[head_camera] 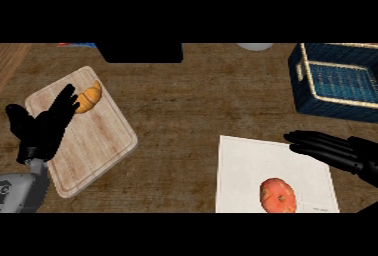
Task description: Pick the squash from the placemat and place it in the basket
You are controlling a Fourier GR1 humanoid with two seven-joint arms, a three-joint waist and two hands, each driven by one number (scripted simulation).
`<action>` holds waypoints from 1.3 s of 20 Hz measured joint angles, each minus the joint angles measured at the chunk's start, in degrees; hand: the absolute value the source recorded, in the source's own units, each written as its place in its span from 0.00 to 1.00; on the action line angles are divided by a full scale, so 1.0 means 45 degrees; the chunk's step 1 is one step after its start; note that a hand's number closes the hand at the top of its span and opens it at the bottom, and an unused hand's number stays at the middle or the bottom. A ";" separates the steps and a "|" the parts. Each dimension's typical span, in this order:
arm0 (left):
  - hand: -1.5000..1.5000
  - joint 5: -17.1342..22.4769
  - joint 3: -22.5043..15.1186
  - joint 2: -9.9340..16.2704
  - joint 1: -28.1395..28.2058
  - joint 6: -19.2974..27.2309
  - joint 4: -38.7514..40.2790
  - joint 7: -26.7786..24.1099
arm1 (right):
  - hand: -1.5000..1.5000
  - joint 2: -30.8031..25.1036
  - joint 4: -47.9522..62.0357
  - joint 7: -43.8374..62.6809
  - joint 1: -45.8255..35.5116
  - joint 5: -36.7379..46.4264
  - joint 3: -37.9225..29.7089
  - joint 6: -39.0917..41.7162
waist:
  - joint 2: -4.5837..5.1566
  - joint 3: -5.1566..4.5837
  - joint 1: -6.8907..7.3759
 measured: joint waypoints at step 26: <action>0.50 -0.0918 0.1154 -0.0655 -0.0006 -0.1054 -0.0035 0.0167 | 0.00 0.1087 0.4075 -0.3298 -0.0418 0.5166 0.2736 -0.2655 | -0.0021 -0.0013 -0.0026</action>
